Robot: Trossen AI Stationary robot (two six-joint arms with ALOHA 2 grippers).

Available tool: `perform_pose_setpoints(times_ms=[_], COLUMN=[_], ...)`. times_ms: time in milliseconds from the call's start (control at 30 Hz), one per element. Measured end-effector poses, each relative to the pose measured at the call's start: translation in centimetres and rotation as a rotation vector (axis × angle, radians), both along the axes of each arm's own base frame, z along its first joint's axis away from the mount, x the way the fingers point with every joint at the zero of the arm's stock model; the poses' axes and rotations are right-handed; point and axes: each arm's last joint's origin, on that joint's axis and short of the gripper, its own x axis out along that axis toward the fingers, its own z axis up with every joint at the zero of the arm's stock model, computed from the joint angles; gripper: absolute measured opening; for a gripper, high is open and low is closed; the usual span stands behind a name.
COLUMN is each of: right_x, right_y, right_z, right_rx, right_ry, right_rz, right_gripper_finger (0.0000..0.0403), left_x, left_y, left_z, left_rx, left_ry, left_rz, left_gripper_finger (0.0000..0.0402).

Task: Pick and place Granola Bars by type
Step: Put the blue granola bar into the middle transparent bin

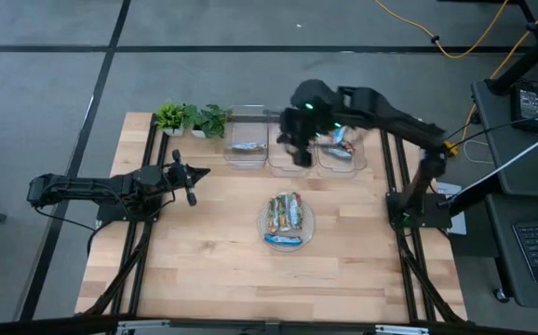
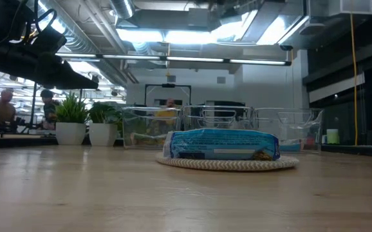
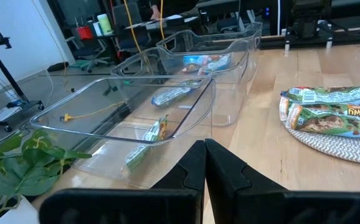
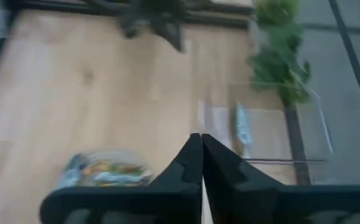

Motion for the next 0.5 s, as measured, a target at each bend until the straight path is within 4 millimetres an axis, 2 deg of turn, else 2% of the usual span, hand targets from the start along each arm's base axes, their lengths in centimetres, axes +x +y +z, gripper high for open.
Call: perform_pose_setpoints(times_ms=[133,233,367,500], right_x=[-2.5,-4.1,-6.7,-9.3], right_y=[4.0,6.4,8.4,9.2], right_z=[2.2,2.0,0.1,-4.8], right_rx=[-0.024,-0.068,-0.092,-0.101], right_ry=[-0.049,-0.053,-0.118,-0.252], right_rz=[0.084,0.116,0.170,0.221], right_gripper_finger=[0.0010,0.0005,0.0006,0.0004], left_x=[0.0,0.0,0.0,0.0], left_y=[0.0,0.0,0.0,0.0], left_z=[0.0,0.0,0.0,0.0], left_rx=[0.000,0.000,-0.001,-0.001], left_ry=[0.000,0.000,0.000,0.000], left_rz=[-0.001,-0.001,-0.002,-0.003], left_gripper_finger=[0.0004,0.0004,0.0004,0.0004])
